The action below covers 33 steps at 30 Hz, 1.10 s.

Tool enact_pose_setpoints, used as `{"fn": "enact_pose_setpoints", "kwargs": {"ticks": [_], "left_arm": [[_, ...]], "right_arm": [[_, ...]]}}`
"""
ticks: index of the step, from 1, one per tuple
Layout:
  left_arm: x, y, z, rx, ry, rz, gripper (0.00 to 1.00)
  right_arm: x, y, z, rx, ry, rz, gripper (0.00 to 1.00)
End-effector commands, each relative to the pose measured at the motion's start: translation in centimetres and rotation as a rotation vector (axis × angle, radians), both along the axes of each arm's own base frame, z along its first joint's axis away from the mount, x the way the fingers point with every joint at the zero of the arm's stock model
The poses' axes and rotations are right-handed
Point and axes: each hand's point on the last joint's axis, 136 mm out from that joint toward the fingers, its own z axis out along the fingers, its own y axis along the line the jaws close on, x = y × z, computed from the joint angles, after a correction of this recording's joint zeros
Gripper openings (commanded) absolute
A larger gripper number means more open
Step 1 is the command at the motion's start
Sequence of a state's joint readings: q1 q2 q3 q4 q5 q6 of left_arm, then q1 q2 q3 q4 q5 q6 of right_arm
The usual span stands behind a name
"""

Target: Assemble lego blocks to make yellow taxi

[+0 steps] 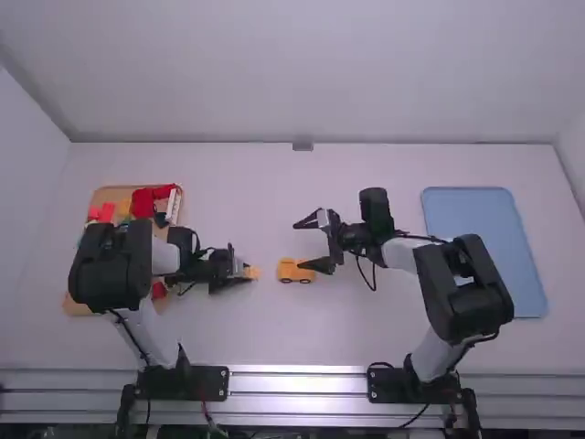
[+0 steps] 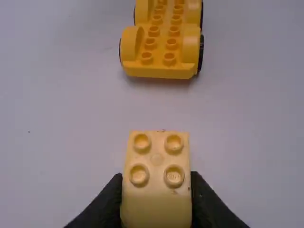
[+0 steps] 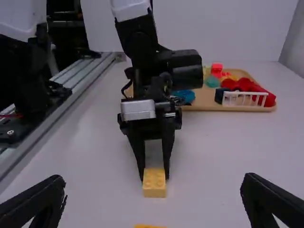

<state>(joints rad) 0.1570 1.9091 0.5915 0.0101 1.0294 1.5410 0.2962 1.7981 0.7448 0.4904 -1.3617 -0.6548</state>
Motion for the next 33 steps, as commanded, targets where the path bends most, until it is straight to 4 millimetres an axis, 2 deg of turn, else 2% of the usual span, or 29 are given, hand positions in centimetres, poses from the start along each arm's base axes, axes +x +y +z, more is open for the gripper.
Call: {"fn": "enact_pose_setpoints", "kwargs": {"ticks": [1,3,5,7,11,13,18,20,24,26,29,33], "left_arm": [[-1.2,-0.5,-0.3,-0.023,0.033,-0.009,0.31],[-1.3,-0.7,0.0,-0.044,0.026,-0.013,0.28],[-1.1,-1.0,0.6,-0.077,0.018,-0.017,0.28],[-0.8,-1.1,1.2,-0.099,0.013,-0.017,0.27],[0.0,-1.4,3.6,-0.165,-0.014,-0.030,0.24],[0.6,-1.7,5.6,-0.207,-0.034,-0.042,0.22],[0.9,-3.0,7.4,-0.238,-0.028,-0.088,0.22],[0.6,-4.5,7.8,-0.231,-0.008,-0.141,0.20],[0.1,-6.5,7.5,-0.178,-0.007,-0.220,0.19],[-0.1,-7.4,7.2,-0.146,-0.006,-0.247,0.15],[0.7,-8.4,6.5,-0.083,0.065,-0.211,0.13],[1.8,-9.6,6.4,-0.062,0.113,-0.154,0.13]], "right_arm": [[-0.5,0.1,-0.1,0.008,0.018,0.019,0.99],[-0.2,0.1,-0.5,-0.013,0.025,-0.002,0.99],[0.9,-0.2,-2.3,-0.103,0.060,-0.091,0.99],[1.2,-0.5,-3.6,-0.159,0.088,-0.133,0.99],[0.0,-0.7,-5.7,-0.223,0.095,-0.111,0.99],[0.0,-1.2,-7.4,-0.270,0.094,-0.120,0.99],[-0.7,-1.0,-10.0,-0.278,0.087,-0.079,0.99],[-1.0,-0.7,-11.7,-0.265,0.098,-0.061,0.99],[-1.1,-0.7,-11.9,-0.183,0.102,-0.028,0.99],[-1.2,-0.8,-12.2,-0.181,0.106,-0.026,1.00],[-1.1,-0.9,-12.8,-0.208,0.126,-0.041,0.99],[-0.4,-0.8,-12.3,-0.222,0.166,-0.079,0.99]]}}
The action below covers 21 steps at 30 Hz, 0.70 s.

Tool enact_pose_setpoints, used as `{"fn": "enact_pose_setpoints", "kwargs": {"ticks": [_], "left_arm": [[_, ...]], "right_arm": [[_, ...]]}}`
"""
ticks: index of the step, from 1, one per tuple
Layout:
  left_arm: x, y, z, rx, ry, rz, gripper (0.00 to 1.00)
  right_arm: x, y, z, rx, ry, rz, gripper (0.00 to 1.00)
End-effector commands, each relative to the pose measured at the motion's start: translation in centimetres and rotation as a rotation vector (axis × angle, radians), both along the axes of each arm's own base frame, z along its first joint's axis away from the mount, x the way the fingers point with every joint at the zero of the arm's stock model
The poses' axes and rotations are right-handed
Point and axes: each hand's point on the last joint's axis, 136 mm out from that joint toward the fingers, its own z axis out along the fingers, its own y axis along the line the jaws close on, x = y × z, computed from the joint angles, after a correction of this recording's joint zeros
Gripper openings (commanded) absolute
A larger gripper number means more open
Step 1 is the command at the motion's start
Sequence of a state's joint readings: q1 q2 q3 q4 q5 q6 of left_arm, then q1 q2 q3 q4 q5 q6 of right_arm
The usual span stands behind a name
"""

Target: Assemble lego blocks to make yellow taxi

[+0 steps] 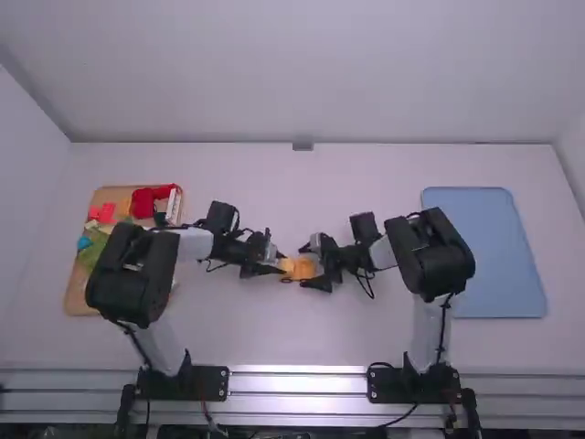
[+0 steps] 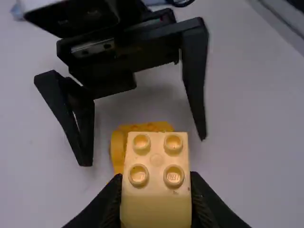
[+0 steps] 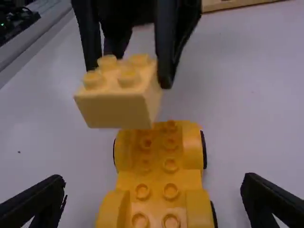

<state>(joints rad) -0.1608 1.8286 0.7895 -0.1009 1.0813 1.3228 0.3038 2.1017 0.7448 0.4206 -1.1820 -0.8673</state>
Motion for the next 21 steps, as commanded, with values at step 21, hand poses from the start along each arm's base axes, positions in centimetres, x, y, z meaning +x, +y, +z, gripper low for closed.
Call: {"fn": "enact_pose_setpoints", "kwargs": {"ticks": [21], "left_arm": [[0.0,-0.6,0.2,0.021,0.125,0.061,0.15]], "right_arm": [[0.1,0.3,-0.8,-0.007,-0.073,-0.084,0.99]]}}
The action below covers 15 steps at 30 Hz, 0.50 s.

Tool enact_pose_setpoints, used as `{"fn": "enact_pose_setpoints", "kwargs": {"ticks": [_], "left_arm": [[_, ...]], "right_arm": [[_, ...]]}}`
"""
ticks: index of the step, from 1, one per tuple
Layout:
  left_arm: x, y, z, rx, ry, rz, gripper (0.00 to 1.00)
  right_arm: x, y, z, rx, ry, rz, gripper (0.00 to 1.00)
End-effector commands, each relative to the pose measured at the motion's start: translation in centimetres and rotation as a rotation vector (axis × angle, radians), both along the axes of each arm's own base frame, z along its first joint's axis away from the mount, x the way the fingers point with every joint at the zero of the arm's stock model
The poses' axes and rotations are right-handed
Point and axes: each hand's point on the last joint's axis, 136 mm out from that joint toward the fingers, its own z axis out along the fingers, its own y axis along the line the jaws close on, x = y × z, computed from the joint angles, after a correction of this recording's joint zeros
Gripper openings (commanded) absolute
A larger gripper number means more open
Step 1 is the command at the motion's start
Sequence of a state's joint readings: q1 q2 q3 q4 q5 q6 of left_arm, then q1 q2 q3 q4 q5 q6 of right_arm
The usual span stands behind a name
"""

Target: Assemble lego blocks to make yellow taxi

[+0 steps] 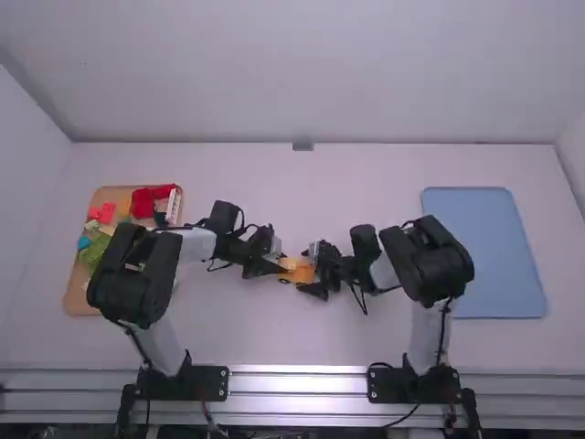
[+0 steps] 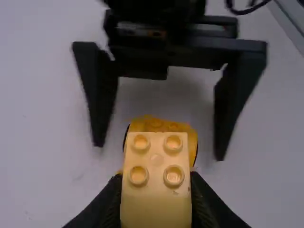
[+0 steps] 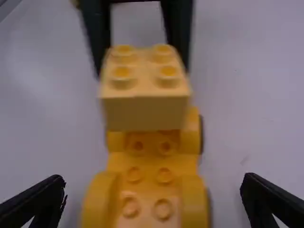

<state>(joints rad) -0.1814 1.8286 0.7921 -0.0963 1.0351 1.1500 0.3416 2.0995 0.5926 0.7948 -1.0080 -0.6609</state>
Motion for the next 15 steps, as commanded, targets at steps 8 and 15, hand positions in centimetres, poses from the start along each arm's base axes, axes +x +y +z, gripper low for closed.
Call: {"fn": "enact_pose_setpoints", "kwargs": {"ticks": [8,15], "left_arm": [[0.1,-0.1,0.5,0.002,-0.018,-0.005,0.14],[-0.1,-0.2,0.3,0.008,-0.001,-0.005,0.14]], "right_arm": [[-0.5,0.4,-0.9,-0.014,-0.026,0.032,0.98],[-0.6,0.5,-1.4,-0.046,-0.060,0.013,0.83]]}}
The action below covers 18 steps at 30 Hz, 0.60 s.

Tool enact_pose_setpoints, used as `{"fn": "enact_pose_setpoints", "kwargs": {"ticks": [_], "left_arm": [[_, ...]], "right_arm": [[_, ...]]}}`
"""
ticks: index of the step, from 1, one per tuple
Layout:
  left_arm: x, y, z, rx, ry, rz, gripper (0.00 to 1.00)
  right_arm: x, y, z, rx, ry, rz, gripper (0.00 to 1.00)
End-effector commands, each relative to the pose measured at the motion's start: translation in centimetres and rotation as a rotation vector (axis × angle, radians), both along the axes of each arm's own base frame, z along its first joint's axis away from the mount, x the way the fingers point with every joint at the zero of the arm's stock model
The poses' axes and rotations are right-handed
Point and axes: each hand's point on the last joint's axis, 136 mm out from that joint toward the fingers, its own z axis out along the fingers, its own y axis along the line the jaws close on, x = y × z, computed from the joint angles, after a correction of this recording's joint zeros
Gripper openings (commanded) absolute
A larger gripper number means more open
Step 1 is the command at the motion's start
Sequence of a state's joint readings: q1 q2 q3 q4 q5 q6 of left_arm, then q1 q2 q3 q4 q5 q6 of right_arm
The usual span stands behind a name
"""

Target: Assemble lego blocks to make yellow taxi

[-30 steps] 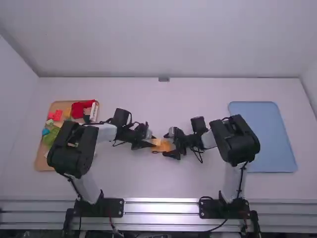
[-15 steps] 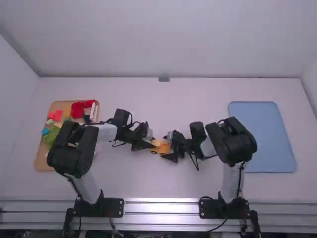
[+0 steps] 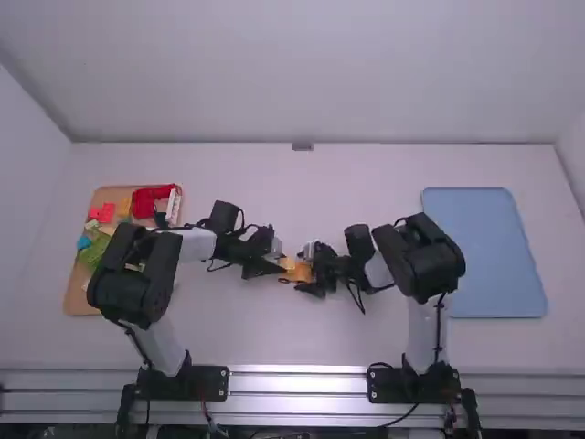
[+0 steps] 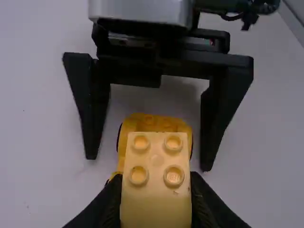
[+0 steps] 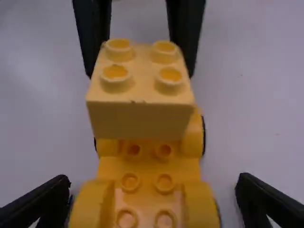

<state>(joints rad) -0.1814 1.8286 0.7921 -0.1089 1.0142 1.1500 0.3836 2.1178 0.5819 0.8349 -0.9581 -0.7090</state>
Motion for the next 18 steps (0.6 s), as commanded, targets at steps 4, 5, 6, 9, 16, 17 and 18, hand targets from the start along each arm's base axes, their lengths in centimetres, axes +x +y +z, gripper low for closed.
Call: {"fn": "enact_pose_setpoints", "kwargs": {"ticks": [4,5,6,9,16,17,18], "left_arm": [[0.1,0.1,0.0,0.031,-0.007,0.005,0.13],[0.0,0.0,-0.1,0.035,-0.009,0.003,0.13],[-0.1,-0.1,-0.2,0.037,-0.012,-0.002,0.13],[-0.1,-0.1,-0.2,0.036,-0.018,-0.003,0.10],[0.9,0.2,-0.7,0.066,-0.034,0.041,0.04],[0.9,0.2,-0.8,0.070,-0.032,0.046,0.04],[0.9,0.2,-0.8,0.069,-0.031,0.047,0.04]], "right_arm": [[0.6,-0.6,-0.3,-0.007,-0.002,-0.025,0.60],[0.6,-0.6,-0.2,-0.002,0.001,-0.021,0.59],[0.7,-0.6,0.0,0.008,0.002,-0.014,0.53],[0.7,-0.4,0.2,0.020,0.009,0.004,0.49],[1.6,-0.1,0.0,-0.012,0.019,0.031,0.48],[1.6,0.0,0.0,-0.014,0.026,0.031,0.48],[1.8,0.0,0.0,-0.015,0.026,0.034,0.48]]}}
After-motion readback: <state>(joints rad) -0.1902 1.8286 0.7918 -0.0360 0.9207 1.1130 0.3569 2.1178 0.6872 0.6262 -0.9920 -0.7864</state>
